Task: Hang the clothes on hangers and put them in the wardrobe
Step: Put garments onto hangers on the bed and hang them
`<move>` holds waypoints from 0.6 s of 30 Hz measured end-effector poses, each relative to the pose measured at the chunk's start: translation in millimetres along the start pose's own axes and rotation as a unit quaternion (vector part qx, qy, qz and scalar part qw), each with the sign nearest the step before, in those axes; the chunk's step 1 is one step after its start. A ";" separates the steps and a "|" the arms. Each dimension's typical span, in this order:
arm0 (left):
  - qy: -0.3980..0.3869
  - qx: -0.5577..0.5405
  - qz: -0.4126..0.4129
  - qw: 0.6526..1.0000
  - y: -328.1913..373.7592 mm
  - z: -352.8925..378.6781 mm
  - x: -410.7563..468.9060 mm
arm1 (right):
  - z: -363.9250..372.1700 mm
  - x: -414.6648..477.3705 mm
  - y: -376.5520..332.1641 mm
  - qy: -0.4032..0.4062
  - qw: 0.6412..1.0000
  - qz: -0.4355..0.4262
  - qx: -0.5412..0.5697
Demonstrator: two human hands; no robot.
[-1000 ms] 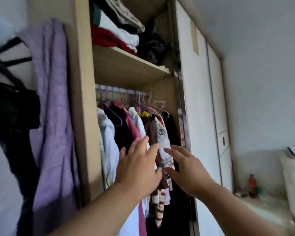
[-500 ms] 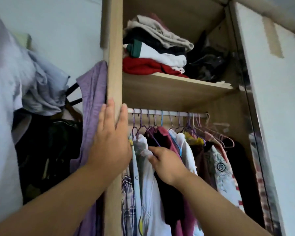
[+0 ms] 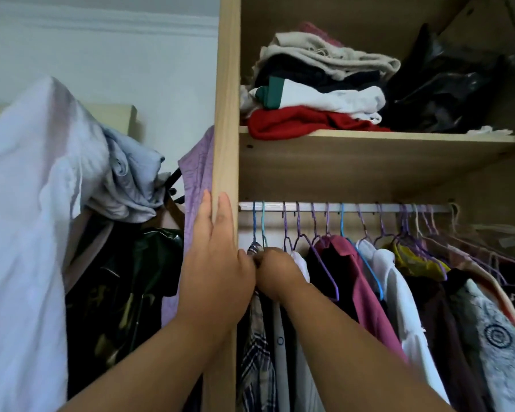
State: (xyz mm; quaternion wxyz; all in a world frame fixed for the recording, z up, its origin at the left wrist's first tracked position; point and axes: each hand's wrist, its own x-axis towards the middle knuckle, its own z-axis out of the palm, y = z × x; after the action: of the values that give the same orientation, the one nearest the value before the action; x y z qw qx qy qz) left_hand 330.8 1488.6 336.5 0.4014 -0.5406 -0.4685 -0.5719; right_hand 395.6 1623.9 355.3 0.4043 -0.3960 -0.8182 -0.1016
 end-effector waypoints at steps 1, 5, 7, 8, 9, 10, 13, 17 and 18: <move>-0.002 -0.001 0.002 1.000 0.0 -0.1 0.1 | 4.0 5.2 -1.7 -0.015 0.999 0.009 -0.037; 0.002 -0.011 0.025 1.000 -3.2 0.4 -0.3 | 12.2 22.3 2.5 -0.058 0.990 0.091 -0.096; -0.004 -0.036 0.020 0.999 -4.3 -0.3 -0.3 | 11.6 24.7 9.4 -0.065 0.986 0.098 -0.123; -0.005 -0.032 0.021 0.999 -4.8 -0.4 -0.6 | 11.9 24.2 12.3 -0.063 0.984 0.091 -0.136; -0.003 -0.019 0.024 1.000 -5.3 -0.2 -0.6 | 11.3 22.9 14.9 -0.050 0.984 0.087 -0.149; -0.001 -0.007 0.030 1.000 -6.2 0.4 -0.6 | 9.6 20.4 15.4 -0.038 0.984 0.093 -0.146; 0.003 0.001 0.025 1.000 -6.6 2.2 -0.6 | 1.1 15.7 16.9 0.007 0.989 0.125 -0.083; -0.010 -0.001 0.002 1.000 -6.0 1.2 -1.0 | -29.5 10.9 15.8 0.068 0.987 0.143 -0.038; -0.010 -0.004 -0.001 1.000 -6.6 1.8 -1.5 | -36.1 9.6 17.0 0.074 0.987 0.138 -0.031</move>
State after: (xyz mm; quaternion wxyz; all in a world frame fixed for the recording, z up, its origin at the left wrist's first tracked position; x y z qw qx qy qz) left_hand 325.0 1491.9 334.3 0.3944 -0.5477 -0.4708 -0.5682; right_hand 425.5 1623.1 383.4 0.4612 -0.5088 -0.7202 -0.0987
